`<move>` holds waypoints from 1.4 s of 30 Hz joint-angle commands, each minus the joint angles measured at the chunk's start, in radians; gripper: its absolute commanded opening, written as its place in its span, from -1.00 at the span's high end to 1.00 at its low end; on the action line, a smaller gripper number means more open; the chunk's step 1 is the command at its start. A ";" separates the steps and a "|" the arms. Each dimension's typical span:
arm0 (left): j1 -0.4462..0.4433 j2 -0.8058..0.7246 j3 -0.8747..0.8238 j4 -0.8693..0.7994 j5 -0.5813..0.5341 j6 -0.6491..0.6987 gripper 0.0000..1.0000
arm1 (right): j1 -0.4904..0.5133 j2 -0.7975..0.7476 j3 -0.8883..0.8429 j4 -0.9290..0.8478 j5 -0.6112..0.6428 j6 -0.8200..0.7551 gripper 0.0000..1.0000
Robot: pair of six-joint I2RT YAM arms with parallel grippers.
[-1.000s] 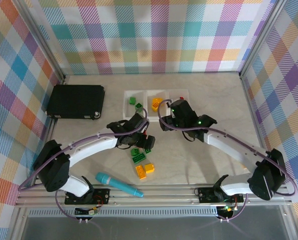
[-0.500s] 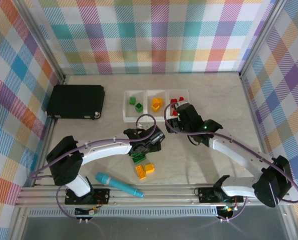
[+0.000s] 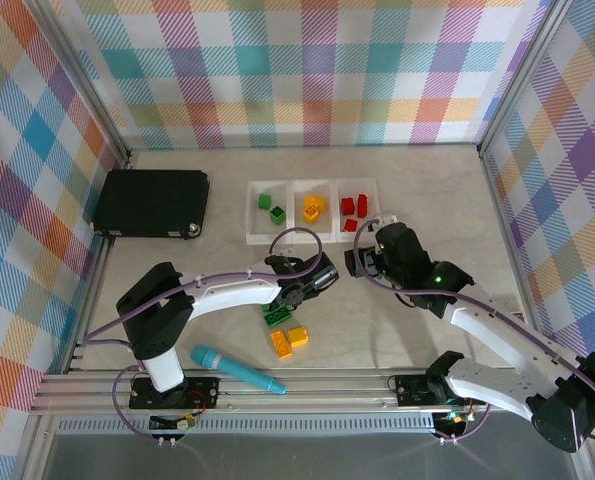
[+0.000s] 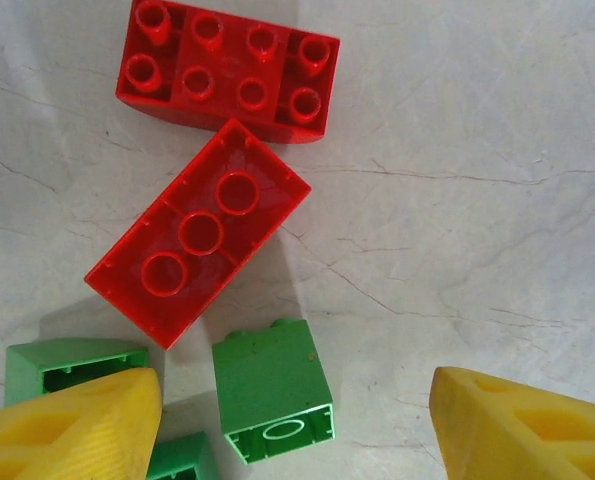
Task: Sort the legos into containers by color
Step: Pick up the lego from the center of the table.
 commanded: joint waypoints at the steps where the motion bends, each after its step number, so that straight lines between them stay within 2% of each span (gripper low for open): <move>1: -0.009 0.033 0.024 -0.037 0.014 -0.024 -0.39 | -0.013 -0.011 -0.019 0.015 0.009 -0.015 -0.71; 13: -0.009 0.066 0.039 -0.025 0.047 0.003 -0.23 | -0.020 -0.006 -0.024 0.022 -0.012 -0.012 -0.72; 21: -0.009 0.103 0.072 -0.019 0.073 0.047 -0.03 | -0.022 -0.015 -0.024 0.010 -0.019 -0.003 -0.72; 28: -0.004 0.112 0.085 -0.030 0.069 0.068 -0.04 | -0.022 -0.015 -0.024 0.006 -0.020 0.005 -0.72; 33: 0.012 0.134 0.093 -0.038 0.102 0.077 -0.19 | -0.025 -0.012 -0.025 0.010 -0.031 0.006 -0.72; 36: 0.024 0.134 0.061 0.016 0.148 0.079 -0.17 | -0.026 -0.008 -0.025 0.010 -0.037 0.009 -0.72; 42: 0.028 0.146 0.078 -0.002 0.150 0.109 -0.11 | -0.029 -0.009 -0.027 0.011 -0.042 0.018 -0.71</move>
